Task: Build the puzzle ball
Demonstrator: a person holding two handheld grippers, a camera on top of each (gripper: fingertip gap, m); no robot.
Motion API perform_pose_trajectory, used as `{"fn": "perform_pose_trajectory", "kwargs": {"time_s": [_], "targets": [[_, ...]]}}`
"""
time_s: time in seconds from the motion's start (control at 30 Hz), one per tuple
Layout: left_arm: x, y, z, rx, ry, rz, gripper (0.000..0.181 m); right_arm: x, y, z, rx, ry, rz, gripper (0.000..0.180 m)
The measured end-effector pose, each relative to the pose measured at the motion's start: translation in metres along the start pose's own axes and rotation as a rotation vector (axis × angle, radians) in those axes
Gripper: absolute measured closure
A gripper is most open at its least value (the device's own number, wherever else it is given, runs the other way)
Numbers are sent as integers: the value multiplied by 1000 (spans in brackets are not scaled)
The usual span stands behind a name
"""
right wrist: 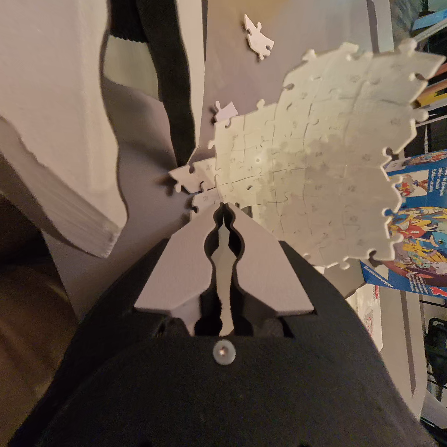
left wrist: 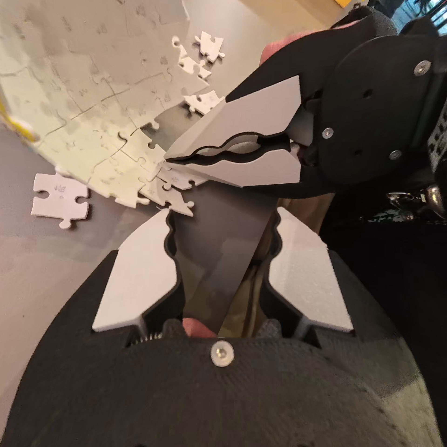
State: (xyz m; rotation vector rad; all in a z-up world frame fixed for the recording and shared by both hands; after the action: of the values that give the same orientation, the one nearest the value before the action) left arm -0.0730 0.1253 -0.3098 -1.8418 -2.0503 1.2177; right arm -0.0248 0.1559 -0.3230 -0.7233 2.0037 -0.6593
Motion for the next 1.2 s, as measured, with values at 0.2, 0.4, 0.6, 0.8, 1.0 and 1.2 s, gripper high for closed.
{"fn": "perform_pose_trajectory", "kwargs": {"time_s": [0.2, 0.4, 0.6, 0.8, 1.0, 1.2], "targets": [[1, 2, 1, -4, -29, 15, 105, -3, 0, 2, -2, -1, 7, 180], [-5, 0, -5, -45, -82, 67, 105, -3, 0, 3, 1, -15, 12, 180], [-10, 2, -9, -74, -131, 117, 105, -2, 1, 2, 9, -39, 23, 180], [-12, 2, -10, -98, -167, 142, 105, -3, 0, 2, -2, -17, 20, 180], [-13, 2, -14, -142, -220, 166, 103, -4, 0, 3, -9, 5, 15, 180], [-14, 0, -17, -192, -287, 202, 100, -4, 1, 3, -10, 0, 18, 180]]}}
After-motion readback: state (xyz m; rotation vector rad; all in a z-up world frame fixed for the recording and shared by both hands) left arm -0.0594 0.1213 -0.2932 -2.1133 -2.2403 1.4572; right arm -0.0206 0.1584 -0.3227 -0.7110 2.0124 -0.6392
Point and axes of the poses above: each gripper's, where its closed fingertips meet, y out along the fingers, z out of its underside, x = y × z across the jaws, the point moved 3 cm from there along -y, back along the fingers, and after that the axes turned 2 degrees about -z, right-handed, at the moved point
